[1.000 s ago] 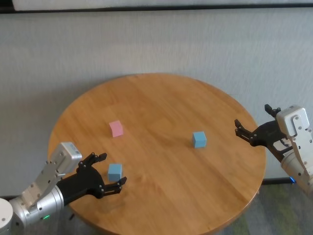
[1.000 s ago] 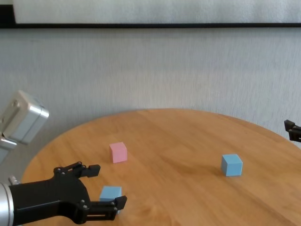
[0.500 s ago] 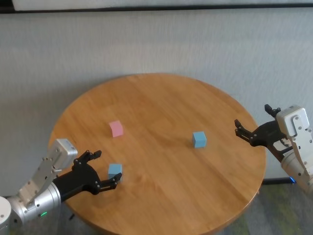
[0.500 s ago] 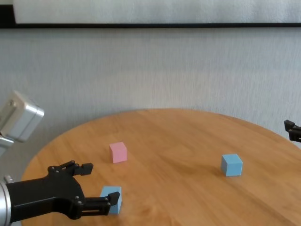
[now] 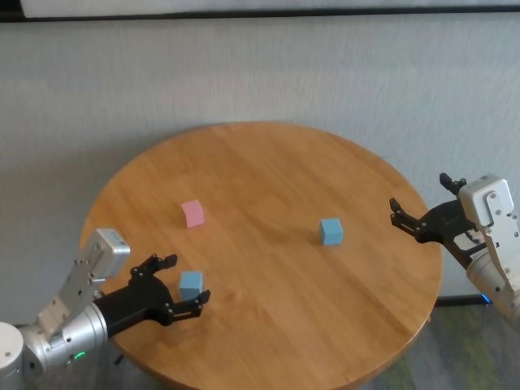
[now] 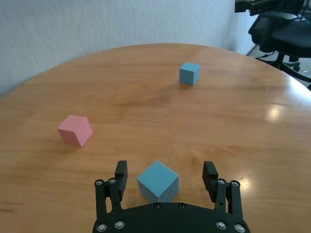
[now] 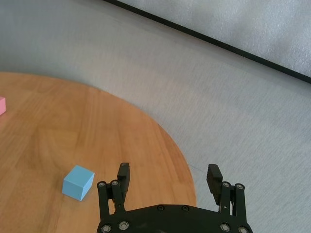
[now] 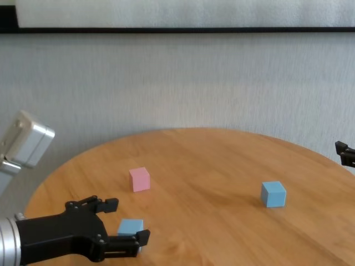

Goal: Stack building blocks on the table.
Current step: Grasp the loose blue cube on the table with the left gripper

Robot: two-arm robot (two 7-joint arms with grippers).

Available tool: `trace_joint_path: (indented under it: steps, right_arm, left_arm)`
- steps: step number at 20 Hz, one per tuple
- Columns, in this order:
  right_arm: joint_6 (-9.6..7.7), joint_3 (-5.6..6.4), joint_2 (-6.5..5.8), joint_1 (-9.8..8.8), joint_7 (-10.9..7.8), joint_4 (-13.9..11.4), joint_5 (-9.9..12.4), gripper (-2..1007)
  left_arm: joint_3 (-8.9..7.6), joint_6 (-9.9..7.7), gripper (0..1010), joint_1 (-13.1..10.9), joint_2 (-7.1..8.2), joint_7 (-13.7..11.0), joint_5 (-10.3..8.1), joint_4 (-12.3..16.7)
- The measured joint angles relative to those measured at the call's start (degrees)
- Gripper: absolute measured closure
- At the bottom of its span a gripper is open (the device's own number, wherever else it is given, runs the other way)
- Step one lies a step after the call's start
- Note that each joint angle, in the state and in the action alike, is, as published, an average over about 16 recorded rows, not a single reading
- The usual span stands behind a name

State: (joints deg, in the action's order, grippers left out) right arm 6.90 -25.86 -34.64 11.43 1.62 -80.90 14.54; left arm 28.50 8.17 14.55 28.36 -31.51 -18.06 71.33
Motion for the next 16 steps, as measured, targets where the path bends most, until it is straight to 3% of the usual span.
trace_joint_path:
  steps: [7, 16]
  right_arm:
    - [0.00, 0.00, 0.00, 0.00, 0.00, 0.0, 0.0, 5]
    - [0.00, 0.00, 0.00, 0.00, 0.00, 0.0, 0.0, 5]
  left_arm:
    - [0.22, -1.33, 7, 0.6, -1.04, -2.1, -0.02, -0.9]
    - [0.46, -3.43, 7, 1.4, -2.10, -2.6, 1.39, -2.3]
